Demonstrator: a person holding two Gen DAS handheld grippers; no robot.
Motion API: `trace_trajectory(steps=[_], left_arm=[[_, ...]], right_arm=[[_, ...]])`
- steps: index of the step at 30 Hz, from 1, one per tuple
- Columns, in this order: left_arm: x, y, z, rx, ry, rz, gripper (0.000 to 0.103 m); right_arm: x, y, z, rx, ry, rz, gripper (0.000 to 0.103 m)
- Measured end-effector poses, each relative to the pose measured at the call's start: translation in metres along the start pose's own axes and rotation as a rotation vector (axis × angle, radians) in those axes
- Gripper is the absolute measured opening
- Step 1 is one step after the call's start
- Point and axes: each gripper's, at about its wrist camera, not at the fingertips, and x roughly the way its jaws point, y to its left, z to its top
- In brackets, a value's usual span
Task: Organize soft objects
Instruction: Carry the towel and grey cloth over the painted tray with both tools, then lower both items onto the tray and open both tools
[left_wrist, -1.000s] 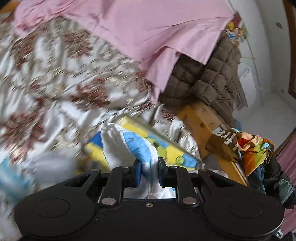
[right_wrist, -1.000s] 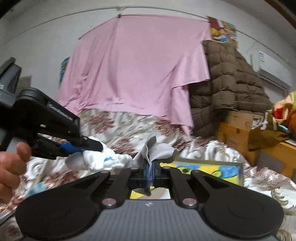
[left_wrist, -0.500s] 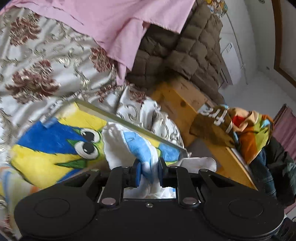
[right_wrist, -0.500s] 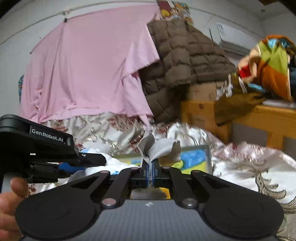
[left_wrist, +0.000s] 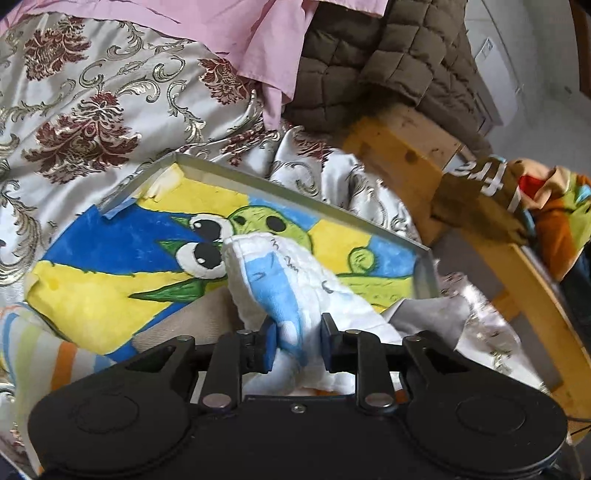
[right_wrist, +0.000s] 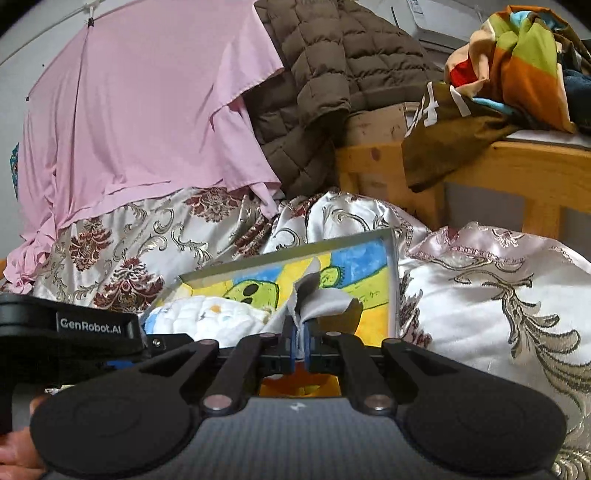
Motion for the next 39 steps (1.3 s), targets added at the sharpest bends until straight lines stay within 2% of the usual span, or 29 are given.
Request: trace_trajectory(steps=[2,7,9,11,12,14,16,24,26,35,39], left_arm=[[-0.001,0.000,-0.001,0.008,0.003,0.014,0.031],[-0.006,0.001,0.001,-0.012,0.006,0.015,0.040],[-0.010,0.000,0.001,-0.001,0.009,0.019,0.045],[-0.014,-0.002,0.001,0.011,0.005,0.026,0.055],[-0.016,-0.002,0.000,0.015,0.002,0.031,0.057],[-0.021,-0.002,-0.001,0.015,-0.004,0.046,0.072],[-0.027,-0.001,-0.003,0.005,-0.019,0.057,0.079],[-0.053,0.002,-0.014,0.008,-0.039,0.085,0.086],[-0.064,0.002,-0.017,0.018,-0.058,0.097,0.092],[-0.126,0.018,-0.035,-0.016,-0.128,0.127,0.097],[-0.154,0.022,-0.044,0.021,-0.151,0.162,0.099]], right_arm=[[0.000,0.000,0.000,0.003,0.005,-0.002,0.013],[-0.002,0.002,0.001,-0.011,0.011,-0.012,0.016],[-0.004,0.003,0.002,-0.019,0.012,-0.015,0.024],[-0.007,0.003,0.003,-0.027,0.015,-0.014,0.036],[-0.008,0.003,0.003,-0.028,0.015,-0.013,0.038],[-0.012,0.004,0.003,-0.032,0.018,-0.014,0.050],[-0.016,0.005,0.004,-0.051,0.016,-0.017,0.055],[-0.039,0.013,0.005,-0.076,-0.004,-0.022,0.076],[-0.047,0.015,0.004,-0.071,-0.012,-0.019,0.088],[-0.095,0.037,-0.001,-0.106,-0.071,-0.031,0.102],[-0.119,0.044,-0.001,-0.091,-0.110,-0.012,0.103]])
